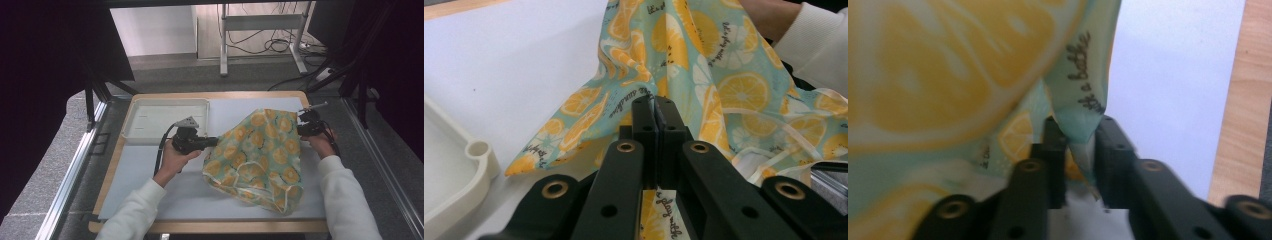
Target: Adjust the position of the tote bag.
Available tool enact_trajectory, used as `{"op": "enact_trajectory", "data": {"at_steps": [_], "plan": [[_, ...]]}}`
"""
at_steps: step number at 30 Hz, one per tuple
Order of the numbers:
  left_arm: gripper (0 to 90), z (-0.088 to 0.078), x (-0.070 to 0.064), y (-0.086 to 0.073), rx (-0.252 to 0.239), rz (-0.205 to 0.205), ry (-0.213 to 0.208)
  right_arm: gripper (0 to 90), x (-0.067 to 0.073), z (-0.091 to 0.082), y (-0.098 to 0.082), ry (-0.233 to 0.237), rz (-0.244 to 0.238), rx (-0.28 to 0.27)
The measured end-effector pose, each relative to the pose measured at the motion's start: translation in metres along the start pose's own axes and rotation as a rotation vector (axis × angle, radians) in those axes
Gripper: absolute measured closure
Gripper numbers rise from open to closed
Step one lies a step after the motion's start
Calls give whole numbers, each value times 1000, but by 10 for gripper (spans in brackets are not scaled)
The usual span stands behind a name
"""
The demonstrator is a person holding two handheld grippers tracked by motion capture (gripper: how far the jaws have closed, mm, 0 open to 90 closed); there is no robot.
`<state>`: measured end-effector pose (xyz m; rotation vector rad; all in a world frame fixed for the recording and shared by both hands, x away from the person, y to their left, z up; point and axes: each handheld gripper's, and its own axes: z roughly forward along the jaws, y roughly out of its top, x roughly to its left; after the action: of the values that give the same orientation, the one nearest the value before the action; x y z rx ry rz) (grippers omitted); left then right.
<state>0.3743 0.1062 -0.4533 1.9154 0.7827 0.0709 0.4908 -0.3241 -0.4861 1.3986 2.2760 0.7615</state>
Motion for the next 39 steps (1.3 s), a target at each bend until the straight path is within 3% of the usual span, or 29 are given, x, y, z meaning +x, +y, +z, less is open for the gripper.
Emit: {"op": "enact_trajectory", "data": {"at_steps": [5,9,17,22,32,39], "plan": [[894,1,3,-1,2,1,8,551,-1,-19,-7,-18,22,-46],[890,3,3,-2,-2,1,17,510,0,-39,-15,-22,30,-87],[864,5,1,-3,6,15,49,488,9,-69,-26,-8,15,-136],[761,3,4,-5,15,9,81,484,19,-87,-34,19,7,-166],[548,-6,2,-10,3,11,112,469,35,-103,-50,60,-9,-202],[507,-11,3,-15,8,11,136,466,47,-110,-60,84,-25,-225]]}}
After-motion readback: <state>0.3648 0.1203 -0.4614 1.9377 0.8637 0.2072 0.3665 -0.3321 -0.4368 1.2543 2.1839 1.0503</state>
